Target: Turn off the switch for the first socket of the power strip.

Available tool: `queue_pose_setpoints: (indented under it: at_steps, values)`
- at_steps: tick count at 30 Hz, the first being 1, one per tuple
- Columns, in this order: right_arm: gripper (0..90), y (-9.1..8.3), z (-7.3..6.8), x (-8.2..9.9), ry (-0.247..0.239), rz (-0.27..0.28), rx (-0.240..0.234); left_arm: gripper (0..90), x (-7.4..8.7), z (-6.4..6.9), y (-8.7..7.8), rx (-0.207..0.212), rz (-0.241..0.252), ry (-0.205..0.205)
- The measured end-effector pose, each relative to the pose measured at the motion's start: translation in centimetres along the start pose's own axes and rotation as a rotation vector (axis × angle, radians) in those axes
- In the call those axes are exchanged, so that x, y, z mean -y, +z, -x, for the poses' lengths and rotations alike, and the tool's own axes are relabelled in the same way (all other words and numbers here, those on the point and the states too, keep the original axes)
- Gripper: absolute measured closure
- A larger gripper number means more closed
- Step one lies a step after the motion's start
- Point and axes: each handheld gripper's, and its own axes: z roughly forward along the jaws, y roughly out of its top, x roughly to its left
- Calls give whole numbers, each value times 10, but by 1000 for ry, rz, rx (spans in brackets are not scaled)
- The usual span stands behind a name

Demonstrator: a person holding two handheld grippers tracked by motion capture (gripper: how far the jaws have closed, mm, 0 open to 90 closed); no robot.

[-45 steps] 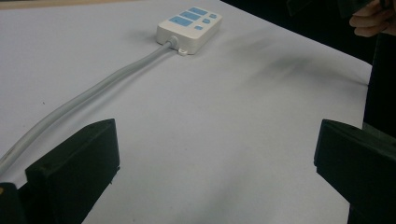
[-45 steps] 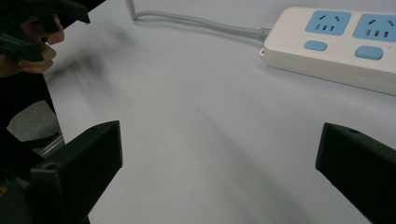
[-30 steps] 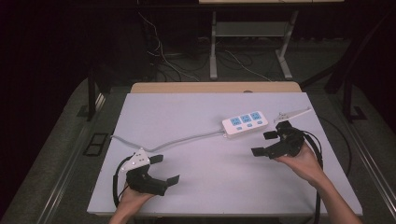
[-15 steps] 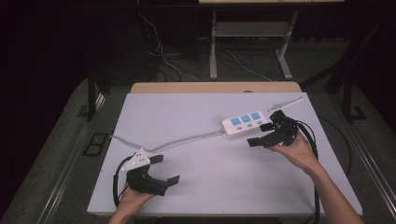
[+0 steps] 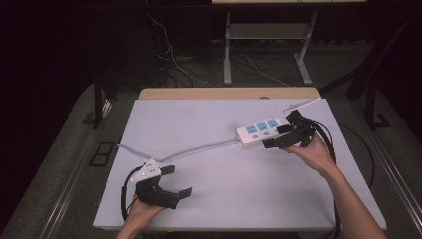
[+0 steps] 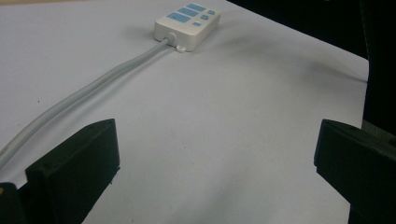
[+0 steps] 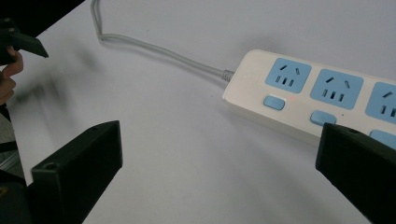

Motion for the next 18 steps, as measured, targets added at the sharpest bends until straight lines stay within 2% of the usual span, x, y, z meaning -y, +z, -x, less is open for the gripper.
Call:
queue_pose_setpoints:
  at_steps: [5,18]
  values:
    - [3,3,3,-6,2,-7,14,0,0,0,0,0,-1,0]
    - [3,16,13,-23,38,17,20,0,0,-2,0,5,-3,-2]
